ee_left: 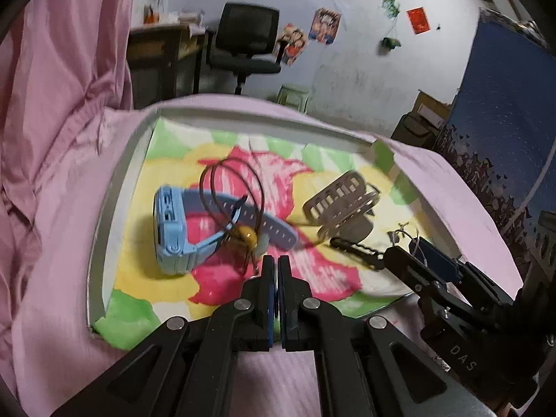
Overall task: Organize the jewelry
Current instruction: 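Carry the silver rings in both tools over the tray, then open both tools to drop the silver rings into the tray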
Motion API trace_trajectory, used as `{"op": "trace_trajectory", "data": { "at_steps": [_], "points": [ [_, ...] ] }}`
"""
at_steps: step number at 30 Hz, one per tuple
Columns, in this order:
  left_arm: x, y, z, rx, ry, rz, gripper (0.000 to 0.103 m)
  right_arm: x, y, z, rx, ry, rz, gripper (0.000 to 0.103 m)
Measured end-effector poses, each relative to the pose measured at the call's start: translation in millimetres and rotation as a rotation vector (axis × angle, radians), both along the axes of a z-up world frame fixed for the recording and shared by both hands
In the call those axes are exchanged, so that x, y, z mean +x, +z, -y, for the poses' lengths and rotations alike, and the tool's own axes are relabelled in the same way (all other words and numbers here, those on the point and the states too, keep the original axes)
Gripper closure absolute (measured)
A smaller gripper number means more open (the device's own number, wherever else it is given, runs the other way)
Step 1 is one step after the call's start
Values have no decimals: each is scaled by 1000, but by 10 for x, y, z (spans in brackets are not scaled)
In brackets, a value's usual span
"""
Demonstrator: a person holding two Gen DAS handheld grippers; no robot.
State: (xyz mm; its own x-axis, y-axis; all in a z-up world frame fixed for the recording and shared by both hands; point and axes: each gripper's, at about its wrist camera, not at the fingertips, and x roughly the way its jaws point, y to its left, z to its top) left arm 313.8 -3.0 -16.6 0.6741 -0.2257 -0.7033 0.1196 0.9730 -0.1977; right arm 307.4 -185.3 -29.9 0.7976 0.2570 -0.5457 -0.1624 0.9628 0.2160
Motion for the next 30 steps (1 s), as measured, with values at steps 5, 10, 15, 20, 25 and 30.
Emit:
{"op": "trace_trajectory", "data": {
  "at_steps": [5, 10, 15, 20, 25, 30],
  "points": [
    [-12, -12, -1, -2, -13, -13, 100, 27, -22, -17, -10, 5, -23, 63],
    [-54, 9, -27, -8, -10, -11, 100, 28, -6, -5, -4, 8, -33, 63],
    [-110, 31, -96, -34, 9, -1, 99, -2, 9, 46, 19, -3, -29, 62],
    [-228, 73, -220, -94, 40, 28, 81, -162, 108, 185, 61, -53, 47, 52],
    [-489, 234, -313, -116, 82, 145, 45, -441, 317, 250, 67, -88, 157, 40],
    [-786, 421, -314, -107, 97, 239, 30, -755, 532, 271, 56, -92, 253, 18]
  ]
}}
